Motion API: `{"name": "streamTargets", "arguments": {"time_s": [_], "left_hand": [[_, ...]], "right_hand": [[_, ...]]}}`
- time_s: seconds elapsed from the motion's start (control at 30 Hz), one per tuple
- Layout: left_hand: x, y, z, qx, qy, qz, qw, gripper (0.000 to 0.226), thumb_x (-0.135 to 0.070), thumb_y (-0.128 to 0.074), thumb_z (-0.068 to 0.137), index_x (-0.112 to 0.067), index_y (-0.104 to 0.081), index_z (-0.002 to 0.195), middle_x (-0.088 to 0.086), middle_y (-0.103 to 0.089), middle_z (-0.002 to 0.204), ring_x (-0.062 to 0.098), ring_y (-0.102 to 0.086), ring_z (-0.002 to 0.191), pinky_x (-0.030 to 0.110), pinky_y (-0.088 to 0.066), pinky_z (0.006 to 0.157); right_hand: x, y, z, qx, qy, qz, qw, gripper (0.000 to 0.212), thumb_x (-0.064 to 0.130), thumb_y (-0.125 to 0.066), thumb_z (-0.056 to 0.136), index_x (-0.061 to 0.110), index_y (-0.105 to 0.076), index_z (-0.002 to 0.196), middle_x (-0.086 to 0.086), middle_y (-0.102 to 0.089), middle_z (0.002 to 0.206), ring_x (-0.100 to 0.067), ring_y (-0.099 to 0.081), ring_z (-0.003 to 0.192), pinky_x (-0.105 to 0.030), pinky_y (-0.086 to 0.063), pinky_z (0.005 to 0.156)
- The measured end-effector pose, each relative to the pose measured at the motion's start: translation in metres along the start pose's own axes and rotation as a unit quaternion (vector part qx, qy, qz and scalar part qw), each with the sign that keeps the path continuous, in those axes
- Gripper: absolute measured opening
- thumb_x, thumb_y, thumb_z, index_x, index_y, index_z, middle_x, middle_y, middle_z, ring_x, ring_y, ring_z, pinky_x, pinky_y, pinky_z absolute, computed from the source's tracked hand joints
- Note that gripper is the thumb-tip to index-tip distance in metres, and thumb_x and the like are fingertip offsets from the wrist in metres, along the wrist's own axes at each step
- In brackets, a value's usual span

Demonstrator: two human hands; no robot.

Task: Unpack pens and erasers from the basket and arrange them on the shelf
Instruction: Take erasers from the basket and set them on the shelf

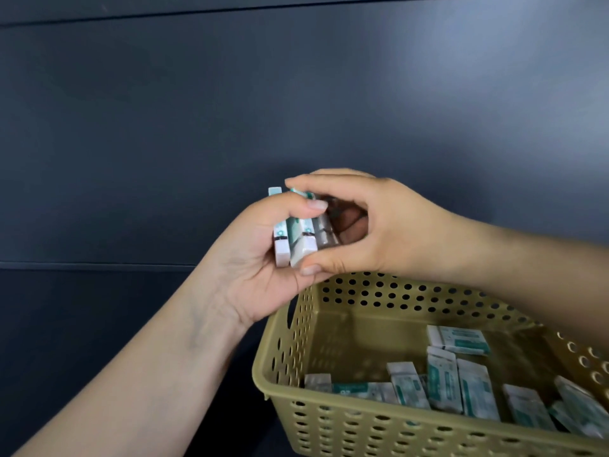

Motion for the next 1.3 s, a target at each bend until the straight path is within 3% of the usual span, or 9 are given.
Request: {"name": "streamTargets", "arguments": {"time_s": [0.17,0.27,0.43,0.6,0.77,0.9,1.0,1.1,1.3], "left_hand": [[0.001,0.003,0.002,0.024,0.011,-0.019,0.999,0.016,-0.002,-0.057,0.066,-0.004,-0.071,0.074,0.012,-0.066,0.082,0.02,-0.067,0.075,0.031,-0.055,0.068],[-0.001,0.004,0.001,-0.022,-0.007,-0.014,1.0,0.014,-0.006,-0.056,0.067,-0.004,-0.066,0.077,0.009,-0.065,0.07,0.016,-0.066,0.063,0.025,-0.053,0.049],[-0.001,0.008,0.001,-0.062,-0.007,-0.038,0.997,0.021,-0.011,-0.061,0.063,-0.006,-0.061,0.083,0.007,-0.061,0.065,0.012,-0.062,0.057,0.028,-0.056,0.057],[0.002,0.008,-0.002,-0.081,0.016,-0.014,0.996,0.028,-0.009,-0.069,0.05,-0.007,-0.068,0.078,0.01,-0.063,0.088,0.022,-0.064,0.083,0.038,-0.056,0.068],[0.001,0.005,-0.001,-0.05,0.012,-0.024,0.998,0.016,0.001,-0.056,0.059,-0.002,-0.067,0.07,0.012,-0.066,0.072,0.017,-0.066,0.065,0.032,-0.058,0.059],[0.001,0.001,-0.001,-0.038,0.014,-0.011,0.999,0.016,0.0,-0.053,0.061,0.002,-0.069,0.063,0.018,-0.067,0.072,0.025,-0.069,0.067,0.037,-0.058,0.06],[0.002,-0.002,-0.003,-0.032,0.01,0.05,0.998,0.016,-0.003,-0.052,0.061,-0.001,-0.068,0.062,0.015,-0.067,0.07,0.022,-0.068,0.064,0.03,-0.057,0.055],[0.002,-0.002,-0.003,-0.023,0.02,0.084,0.996,0.016,-0.004,-0.052,0.06,-0.005,-0.068,0.064,0.012,-0.068,0.07,0.02,-0.068,0.062,0.027,-0.054,0.055],[0.003,-0.004,-0.005,-0.014,0.013,0.109,0.994,0.02,-0.002,-0.053,0.055,-0.005,-0.071,0.062,0.012,-0.068,0.07,0.019,-0.068,0.064,0.026,-0.056,0.053]], "right_hand": [[-0.011,-0.003,0.0,0.02,-0.002,-0.031,0.999,0.085,0.026,-0.08,0.062,0.029,-0.036,0.134,0.022,-0.033,0.116,0.01,-0.033,0.113,0.001,-0.023,0.096],[-0.013,0.002,-0.001,0.016,-0.015,0.012,1.0,0.092,0.038,-0.076,0.057,0.034,-0.027,0.135,0.022,-0.039,0.12,0.007,-0.039,0.118,-0.004,-0.028,0.1],[-0.018,0.004,0.0,0.003,0.0,0.057,0.998,0.079,0.033,-0.07,0.063,0.022,-0.038,0.134,0.014,-0.05,0.124,0.003,-0.047,0.118,-0.017,-0.035,0.105],[-0.011,0.002,0.0,0.029,0.021,0.048,0.998,0.083,0.028,-0.069,0.064,0.034,-0.022,0.132,0.019,-0.039,0.129,0.012,-0.034,0.123,-0.003,-0.026,0.101],[-0.014,-0.005,0.0,0.101,-0.015,0.038,0.994,0.107,0.035,-0.074,0.055,0.021,-0.016,0.144,0.022,-0.031,0.133,0.018,-0.031,0.119,0.003,-0.026,0.095],[-0.015,-0.012,-0.003,0.096,-0.044,0.028,0.994,0.098,0.02,-0.08,0.06,0.023,-0.025,0.142,0.027,-0.049,0.107,0.017,-0.054,0.091,-0.003,-0.043,0.08],[-0.012,-0.009,-0.002,0.047,-0.033,0.003,0.998,0.075,0.021,-0.082,0.059,0.03,-0.043,0.122,0.021,-0.055,0.098,0.001,-0.058,0.095,-0.02,-0.047,0.088],[-0.01,-0.005,0.0,0.025,-0.029,-0.026,0.999,0.067,0.025,-0.083,0.056,0.04,-0.037,0.103,0.027,-0.052,0.089,0.007,-0.055,0.087,-0.014,-0.044,0.086],[-0.008,-0.009,-0.002,0.036,0.028,-0.041,0.998,0.076,0.024,-0.083,0.061,0.012,-0.046,0.126,0.016,-0.051,0.102,0.003,-0.046,0.097,-0.007,-0.036,0.084]]}}
Point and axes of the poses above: each hand's wrist, its own z-axis towards the middle knuckle, its own y-axis out of the back of the hand, x = y × z, the point moved 6 cm from there along z, towards the middle knuckle
